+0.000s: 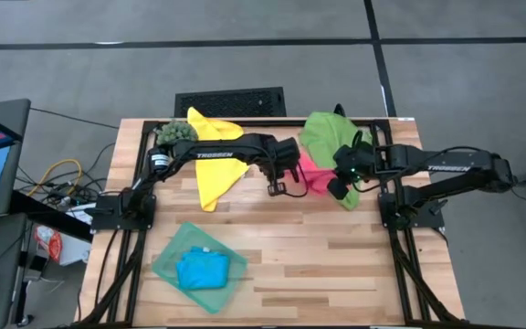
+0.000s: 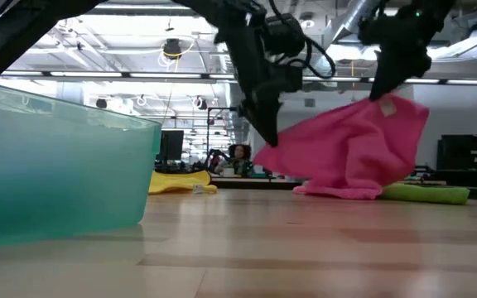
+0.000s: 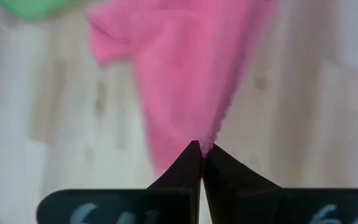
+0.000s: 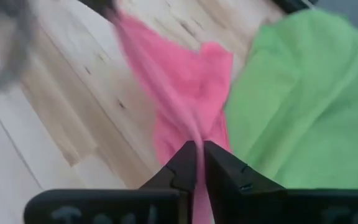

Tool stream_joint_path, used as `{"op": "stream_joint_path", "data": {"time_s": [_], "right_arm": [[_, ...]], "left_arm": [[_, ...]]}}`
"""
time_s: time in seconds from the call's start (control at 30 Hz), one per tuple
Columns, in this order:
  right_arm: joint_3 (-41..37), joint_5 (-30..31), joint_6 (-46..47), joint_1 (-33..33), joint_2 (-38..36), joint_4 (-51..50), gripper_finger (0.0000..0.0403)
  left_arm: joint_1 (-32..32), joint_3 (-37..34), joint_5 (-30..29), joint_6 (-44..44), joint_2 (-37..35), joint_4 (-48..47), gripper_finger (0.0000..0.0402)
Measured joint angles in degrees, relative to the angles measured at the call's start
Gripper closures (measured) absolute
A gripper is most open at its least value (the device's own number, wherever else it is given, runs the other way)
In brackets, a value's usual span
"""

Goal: Fold microfiber towels
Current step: Fold the pink microfiber towel

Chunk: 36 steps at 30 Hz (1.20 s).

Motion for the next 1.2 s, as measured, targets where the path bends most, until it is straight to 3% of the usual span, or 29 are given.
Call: {"op": "stream_joint_path", "data": {"time_s": [0.13,0.37,0.63,0.83,0.97,1.2], "right_arm": [[-2.44,-1.44,0.04,0.00,0.00,1.03,0.0346],[-8.32,-4.37,0.08,0.00,-0.02,6.51,0.0346],[-10.19,-9.27,-4.70,2.69,-0.43,11.63,0.0346],[-10.54,-8.61,-9.53,5.35,-0.45,13.66,0.0343],[-13.28,-9.96,-9.22,4.85,-0.46,14.95,0.0317],[-18.81,-8.67,-9.07,4.43,-0.44,20.91,0.0236]], "left_arm": [[-0.66,2.48,5.98,0.16,0.00,-8.57,0.0401],[-1.28,2.80,14.02,0.39,0.00,-11.33,0.0401],[-0.62,2.80,14.57,1.02,0.00,-10.39,0.0401],[-0.42,2.80,14.46,1.00,0.00,-10.34,0.0401],[-0.45,2.80,14.48,1.17,0.00,-10.34,0.0401],[-0.42,2.80,13.03,1.24,0.02,-10.34,0.0401]]}}
